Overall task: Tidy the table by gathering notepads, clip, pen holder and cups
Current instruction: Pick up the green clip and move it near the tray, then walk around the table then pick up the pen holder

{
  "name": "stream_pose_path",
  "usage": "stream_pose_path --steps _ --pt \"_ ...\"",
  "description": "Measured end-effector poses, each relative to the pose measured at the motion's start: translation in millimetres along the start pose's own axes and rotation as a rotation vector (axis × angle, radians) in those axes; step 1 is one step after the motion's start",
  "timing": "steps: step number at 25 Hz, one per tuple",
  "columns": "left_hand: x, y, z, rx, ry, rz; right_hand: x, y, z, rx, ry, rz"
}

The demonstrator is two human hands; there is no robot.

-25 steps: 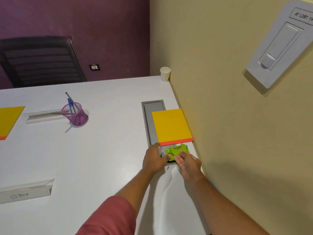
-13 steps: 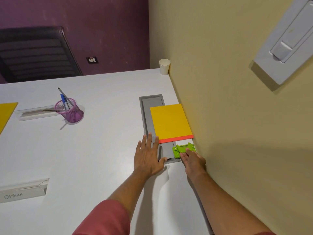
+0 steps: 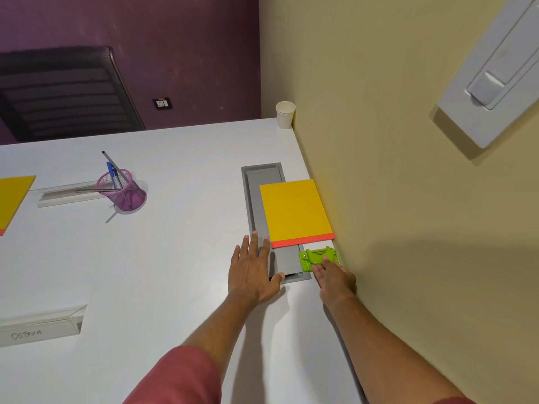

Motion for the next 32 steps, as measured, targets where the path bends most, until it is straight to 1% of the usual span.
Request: stream_pose_path --steps 4,7,9,11,13,15,16,19,21,27,32 --pt "-3 -3 5 -0.017 0.007 0.000 -3 0 -3 0.002 0.048 0.100" --pt "-8 -6 10 -0.034 0.028 0.001 -9 1 0 0.001 0.157 0.212" --pt "-13 -10 15 -0.048 0.046 0.004 -9 -2 6 -0.023 0.181 0.316" --pt "-17 -14 20 -0.066 0.058 0.011 -2 -9 13 -0.080 0.175 0.510" --pt "-20 -20 27 -0.089 0.065 0.012 16 -19 25 -0.192 0.154 0.813" --pt "-24 -27 35 -0.114 0.071 0.008 42 -25 42 -0.369 0.094 1.061" --pt "-28 -31 40 -0.126 0.081 0.008 55 -25 52 -0.445 0.034 1.117" --pt "-42 -48 57 -0.172 0.136 0.022 88 -16 78 -0.570 -0.176 1.204" --pt "-54 -61 70 -0.209 0.178 0.033 111 -6 92 -0.671 -0.296 1.366" --pt "-80 -106 115 -0.362 0.281 0.060 164 34 126 -0.828 -0.578 1.667" --pt "-88 -145 155 -0.500 0.329 0.077 202 66 154 -0.926 -0.748 1.801"
Point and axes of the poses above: each hand's wrist, its own z-axis away from the middle knuckle, its own x-axis out of the palm, y = z × x, the point moved 8 cm from there along -z, towards the middle knuckle, and after that the axes turned 9 degrees about -y, right-handed, at the moved point
